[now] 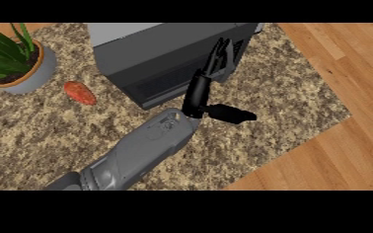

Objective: Pick up the milk, place it into the microwave and close the microwave

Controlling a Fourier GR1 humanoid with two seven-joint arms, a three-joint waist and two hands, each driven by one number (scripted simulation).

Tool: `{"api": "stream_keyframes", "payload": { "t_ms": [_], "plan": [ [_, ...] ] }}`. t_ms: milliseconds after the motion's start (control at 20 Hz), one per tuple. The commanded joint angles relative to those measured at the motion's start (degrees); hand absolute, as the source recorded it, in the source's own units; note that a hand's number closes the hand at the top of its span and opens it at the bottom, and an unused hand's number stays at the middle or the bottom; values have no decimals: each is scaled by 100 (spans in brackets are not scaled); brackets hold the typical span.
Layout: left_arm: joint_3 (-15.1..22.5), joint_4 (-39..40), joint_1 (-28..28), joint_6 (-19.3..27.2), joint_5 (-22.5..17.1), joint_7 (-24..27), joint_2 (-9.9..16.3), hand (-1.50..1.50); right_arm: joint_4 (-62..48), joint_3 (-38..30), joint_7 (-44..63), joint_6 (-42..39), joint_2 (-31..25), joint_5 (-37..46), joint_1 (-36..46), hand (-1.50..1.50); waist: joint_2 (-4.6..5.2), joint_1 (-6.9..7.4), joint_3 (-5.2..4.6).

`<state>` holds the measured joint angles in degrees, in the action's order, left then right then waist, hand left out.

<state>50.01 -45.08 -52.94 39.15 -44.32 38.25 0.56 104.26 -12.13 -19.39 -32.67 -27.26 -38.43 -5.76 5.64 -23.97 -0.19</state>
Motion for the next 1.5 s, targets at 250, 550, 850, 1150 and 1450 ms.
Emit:
{"api": "stream_keyframes", "payload": {
  "t_ms": [250, 550, 850, 1150, 1450],
  "plan": [
    [-55, 266, -357, 4, -333, -21, -53, -150, -9, 1, 180, -53, -149, -256, 99, -150, 18, -84, 10],
    [29, 347, -351, 12, -444, 114, -54, -150, 26, 31, 265, -96, -216, -416, 184, -150, 28, -83, 6],
    [-26, 452, -285, -263, -823, -173, -54, 150, 75, 13, 293, -144, -274, -534, 227, -150, 74, -98, 11],
    [418, 1315, -606, 277, -200, -274, 279, -150, 46, -69, 392, -59, -351, -607, 199, -150, -36, 83, 96],
    [439, 1562, -737, 539, -156, -513, 399, -150, 88, -127, 460, -25, -424, -617, 137, -150, -72, 299, 93]
  ]
}}
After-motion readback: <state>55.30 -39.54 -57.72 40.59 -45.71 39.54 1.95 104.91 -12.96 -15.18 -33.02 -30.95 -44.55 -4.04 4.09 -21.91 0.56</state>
